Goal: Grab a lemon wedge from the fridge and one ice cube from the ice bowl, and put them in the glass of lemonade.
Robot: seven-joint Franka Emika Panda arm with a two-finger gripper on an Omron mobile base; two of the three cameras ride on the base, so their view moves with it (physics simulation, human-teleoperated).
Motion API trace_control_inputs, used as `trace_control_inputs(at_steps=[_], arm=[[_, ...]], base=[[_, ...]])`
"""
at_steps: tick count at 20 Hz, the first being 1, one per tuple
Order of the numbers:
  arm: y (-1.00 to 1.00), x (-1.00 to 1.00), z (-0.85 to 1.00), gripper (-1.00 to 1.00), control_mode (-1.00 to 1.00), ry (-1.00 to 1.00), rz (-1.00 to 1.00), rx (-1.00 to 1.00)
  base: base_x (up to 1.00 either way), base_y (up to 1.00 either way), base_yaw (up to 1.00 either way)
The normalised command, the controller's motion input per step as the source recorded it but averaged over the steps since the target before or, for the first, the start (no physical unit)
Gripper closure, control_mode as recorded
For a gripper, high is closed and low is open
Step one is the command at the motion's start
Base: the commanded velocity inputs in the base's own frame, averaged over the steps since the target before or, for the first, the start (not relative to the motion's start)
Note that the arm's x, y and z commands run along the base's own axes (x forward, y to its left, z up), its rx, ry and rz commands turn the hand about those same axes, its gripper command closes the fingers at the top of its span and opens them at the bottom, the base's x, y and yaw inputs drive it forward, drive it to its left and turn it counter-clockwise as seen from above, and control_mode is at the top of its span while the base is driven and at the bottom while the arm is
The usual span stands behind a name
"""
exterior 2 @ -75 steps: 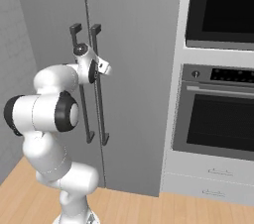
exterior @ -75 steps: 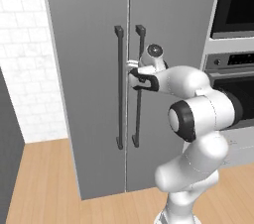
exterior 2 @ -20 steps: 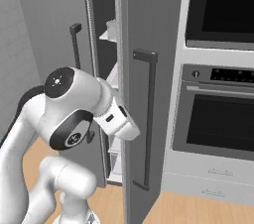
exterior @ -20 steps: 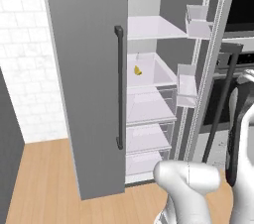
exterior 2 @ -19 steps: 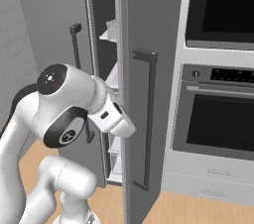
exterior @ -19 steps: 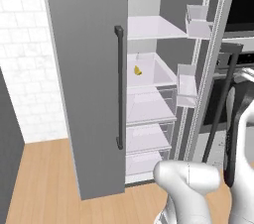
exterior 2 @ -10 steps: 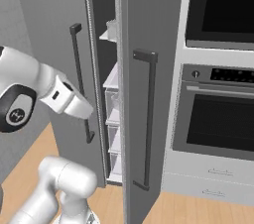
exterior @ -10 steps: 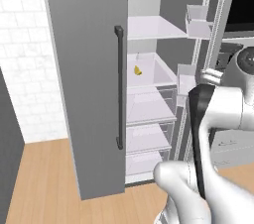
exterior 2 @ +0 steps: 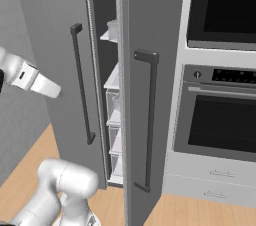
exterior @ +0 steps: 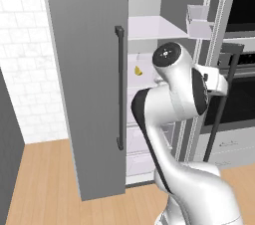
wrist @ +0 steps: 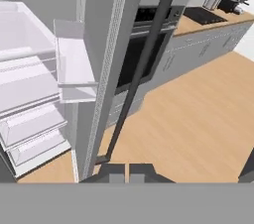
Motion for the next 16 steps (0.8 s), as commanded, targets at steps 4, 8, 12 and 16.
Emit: trace_control_inputs(at_steps=[4,8,12,16], arm=[[0.07,0.11,-0.02,-1.0,-1.0,0.03,0.0,-0.02],[0.0,0.97,-0.12,-1.0,-1.0,0.24,0.0,-0.23],[-0.06,1.0,-0.33,-1.0,-1.0,0.33,0.0,-0.3],[-0.16,1.0,-0.41,-1.0,-1.0,0.28,0.0,-0.19]], base=[[0.0,0.0,0.0],[0.0,0.0,0.0],[0.0,0.0,0.0],[0.0,0.0,0.0]])
